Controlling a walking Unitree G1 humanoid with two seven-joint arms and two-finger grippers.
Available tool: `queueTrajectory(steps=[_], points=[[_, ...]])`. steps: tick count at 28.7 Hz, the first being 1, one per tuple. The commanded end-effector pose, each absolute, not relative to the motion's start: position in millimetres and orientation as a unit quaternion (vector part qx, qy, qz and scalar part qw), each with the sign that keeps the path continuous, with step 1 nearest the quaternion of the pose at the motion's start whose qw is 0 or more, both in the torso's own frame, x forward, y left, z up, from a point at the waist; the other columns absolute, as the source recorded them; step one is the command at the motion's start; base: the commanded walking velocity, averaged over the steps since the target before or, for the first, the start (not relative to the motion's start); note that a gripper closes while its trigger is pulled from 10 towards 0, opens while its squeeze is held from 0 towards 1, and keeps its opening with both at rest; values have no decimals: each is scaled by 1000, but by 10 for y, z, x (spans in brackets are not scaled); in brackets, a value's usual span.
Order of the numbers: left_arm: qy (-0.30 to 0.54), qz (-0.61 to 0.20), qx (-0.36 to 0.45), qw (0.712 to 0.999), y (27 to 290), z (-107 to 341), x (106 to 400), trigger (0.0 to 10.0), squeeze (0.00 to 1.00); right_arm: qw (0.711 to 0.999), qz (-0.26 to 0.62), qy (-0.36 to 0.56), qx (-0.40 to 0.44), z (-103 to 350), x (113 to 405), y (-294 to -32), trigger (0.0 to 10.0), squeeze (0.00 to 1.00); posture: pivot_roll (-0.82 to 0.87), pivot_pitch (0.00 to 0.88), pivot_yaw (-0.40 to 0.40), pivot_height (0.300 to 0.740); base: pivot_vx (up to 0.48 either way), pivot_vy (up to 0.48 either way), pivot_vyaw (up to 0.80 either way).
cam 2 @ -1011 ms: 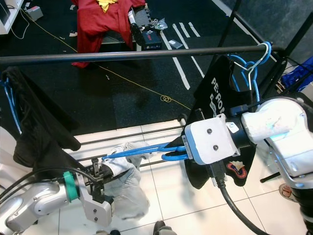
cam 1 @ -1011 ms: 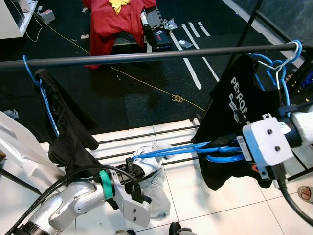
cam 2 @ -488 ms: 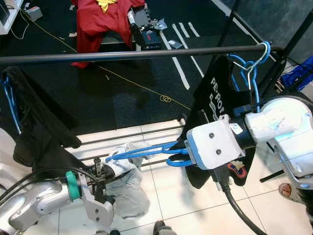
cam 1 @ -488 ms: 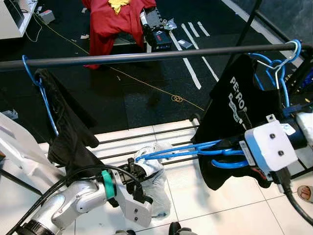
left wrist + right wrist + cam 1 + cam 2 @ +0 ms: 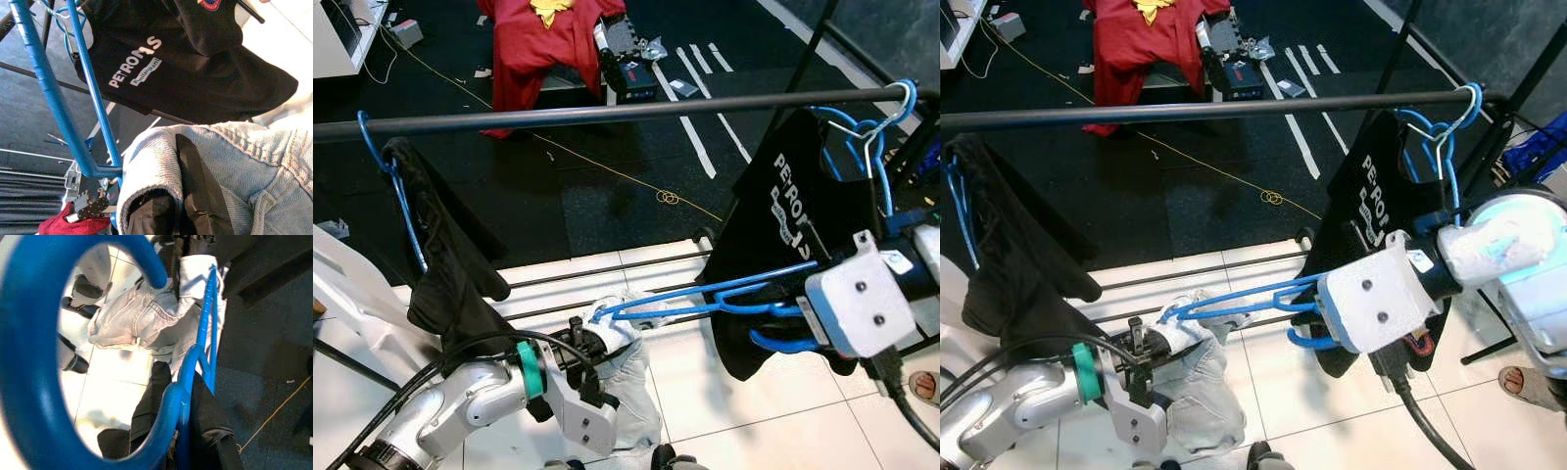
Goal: Hang hanger
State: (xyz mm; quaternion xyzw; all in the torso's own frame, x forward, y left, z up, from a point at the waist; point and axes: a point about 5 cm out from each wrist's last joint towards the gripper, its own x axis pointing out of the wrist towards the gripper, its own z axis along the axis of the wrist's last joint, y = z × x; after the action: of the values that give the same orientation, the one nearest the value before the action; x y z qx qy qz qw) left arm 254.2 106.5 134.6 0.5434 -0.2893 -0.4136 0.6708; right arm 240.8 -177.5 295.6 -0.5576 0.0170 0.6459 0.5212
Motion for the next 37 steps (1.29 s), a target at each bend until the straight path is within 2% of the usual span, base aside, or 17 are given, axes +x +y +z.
queueTrajectory(steps=[1, 4, 12, 19, 20, 21, 23, 25, 27, 28, 29, 31, 32, 34, 35, 37], points=[[-302, -420, 537, 666, 1036, 1344, 2512, 10000, 0, 500, 659, 26, -562, 2890, 2377, -1755, 10000, 0, -155, 173, 49, 740, 0, 0, 0], [-306, -420, 536, 666, 1008, 1359, 2517, 10000, 0, 484, 666, 17, -568, 2811, 2414, -1676, 10000, 0, -148, 175, 42, 740, 0, 0, 0], [-309, -417, 534, 668, 993, 1369, 2509, 10000, 0, 485, 661, 6, -573, 2741, 2515, -1604, 10000, 0, -136, 176, 38, 740, 0, 0, 0], [-309, -415, 532, 671, 991, 1367, 2490, 10000, 0, 472, 663, 0, -581, 2646, 2631, -1534, 10000, 0, -129, 177, 37, 740, 0, 0, 0], [-310, -415, 531, 671, 981, 1369, 2489, 10000, 0, 486, 659, -11, -574, 2629, 2681, -1486, 10000, 0, -131, 176, 36, 740, 0, 0, 0], [-310, -415, 531, 671, 981, 1369, 2489, 10000, 0, 486, 659, -11, -574, 2629, 2681, -1486, 10000, 0, -131, 176, 36, 740, 0, 0, 0], [-311, -414, 529, 672, 966, 1375, 2488, 10000, 0, 526, 647, -46, -550, 2635, 2778, -1384, 10000, 0, -126, 179, 37, 740, 0, 0, 0], [-311, -414, 529, 672, 966, 1375, 2488, 10000, 0, 526, 647, -46, -550, 2635, 2778, -1384, 10000, 0, -126, 179, 37, 740, 0, 0, 0], [-312, -414, 529, 672, 967, 1379, 2484, 10000, 0, 588, 630, -95, -499, 2738, 2866, -1266, 10000, 0, -121, 181, 39, 740, 0, 0, 0], [-312, -414, 529, 672, 967, 1379, 2484, 10000, 0, 588, 630, -95, -499, 2738, 2866, -1266, 10000, 0, -121, 181, 39, 740, 0, 0, 0], [-311, -414, 529, 672, 971, 1377, 2483, 10000, 0, 615, 620, -121, -472, 2810, 2900, -1221, 10000, 0, -120, 181, 39, 740, 0, 0, 0], [-311, -414, 529, 672, 971, 1377, 2483, 10000, 0, 615, 620, -121, -472, 2810, 2900, -1221, 10000, 0, -120, 181, 39, 740, 0, 0, 0], [-310, -414, 530, 672, 978, 1375, 2481, 10000, 0, 641, 613, -144, -440, 2892, 2916, -1192, 10000, 0, -118, 181, 40, 740, 0, 0, 0], [-310, -414, 530, 672, 978, 1375, 2481, 10000, 0, 641, 613, -144, -440, 2892, 2916, -1192, 10000, 0, -118, 181, 40, 740, 0, 0, 0], [-307, -413, 531, 673, 992, 1369, 2483, 10000, 0, 658, 611, -163, -408, 2999, 2868, -1198, 10000, 0, -118, 183, 43, 740, 0, 0, 0], [-306, -413, 533, 673, 1003, 1364, 2486, 10000, 0, 666, 611, -179, -388, 3082, 2812, -1212, 10000, 0, -123, 185, 45, 740, 0, 0, 0]])
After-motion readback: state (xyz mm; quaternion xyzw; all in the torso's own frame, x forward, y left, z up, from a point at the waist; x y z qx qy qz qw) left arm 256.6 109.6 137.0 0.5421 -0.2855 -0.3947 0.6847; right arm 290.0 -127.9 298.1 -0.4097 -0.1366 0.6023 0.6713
